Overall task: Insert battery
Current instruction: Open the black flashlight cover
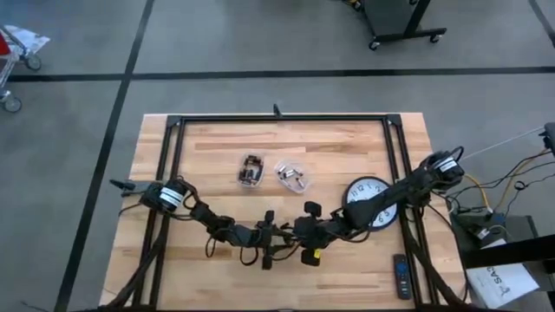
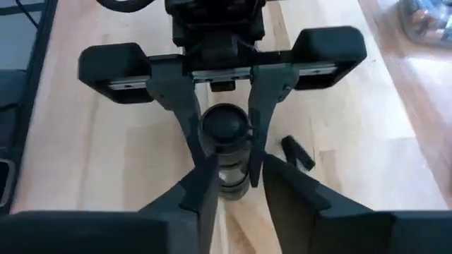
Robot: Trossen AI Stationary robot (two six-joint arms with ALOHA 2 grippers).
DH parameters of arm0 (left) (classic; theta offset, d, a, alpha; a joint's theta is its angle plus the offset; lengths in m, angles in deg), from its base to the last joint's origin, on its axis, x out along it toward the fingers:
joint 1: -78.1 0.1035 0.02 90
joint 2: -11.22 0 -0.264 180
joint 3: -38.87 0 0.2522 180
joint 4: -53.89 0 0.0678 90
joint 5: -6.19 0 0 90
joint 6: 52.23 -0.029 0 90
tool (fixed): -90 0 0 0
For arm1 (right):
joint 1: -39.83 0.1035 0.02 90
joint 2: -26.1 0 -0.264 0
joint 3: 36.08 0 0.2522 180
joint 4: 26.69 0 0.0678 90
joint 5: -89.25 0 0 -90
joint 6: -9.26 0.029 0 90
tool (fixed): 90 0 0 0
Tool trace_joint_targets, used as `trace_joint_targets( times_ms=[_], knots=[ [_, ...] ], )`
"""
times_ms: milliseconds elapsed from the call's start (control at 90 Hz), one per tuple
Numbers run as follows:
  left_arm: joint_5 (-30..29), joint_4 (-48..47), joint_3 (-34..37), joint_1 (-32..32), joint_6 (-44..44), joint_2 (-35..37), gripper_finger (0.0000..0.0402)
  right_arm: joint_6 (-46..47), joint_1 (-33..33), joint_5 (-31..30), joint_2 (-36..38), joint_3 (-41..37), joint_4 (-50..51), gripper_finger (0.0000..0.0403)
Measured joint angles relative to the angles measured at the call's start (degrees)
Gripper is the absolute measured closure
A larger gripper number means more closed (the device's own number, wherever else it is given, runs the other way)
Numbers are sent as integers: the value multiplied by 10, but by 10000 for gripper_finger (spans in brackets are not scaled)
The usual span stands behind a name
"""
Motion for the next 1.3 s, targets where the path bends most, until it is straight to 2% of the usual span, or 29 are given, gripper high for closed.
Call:
trace_joint_targets(
  times_ms=[178, 456, 600, 844, 1078, 1300],
  knots=[
    [-2, -50, -28, 0, 0, 2, 306, 0, 6, 3, 4, 42, 56, 249],
    [1, -231, -110, -3, -12, 5, 298, -15, 6, 11, 3, 57, 87, 218],
    [1, -231, -116, -4, -14, 5, 301, 5, 9, 32, 2, 53, 106, 221],
    [2, -231, -115, -4, -11, 4, 296, 3, 19, 30, 1, 42, 96, 233],
    [2, -231, -115, -4, -10, 3, 303, 1, 19, 18, -31, 41, 78, 243],
    [3, -242, -115, -4, -2, 3, 294, 8, 19, 16, -36, 42, 76, 273]
  ],
)
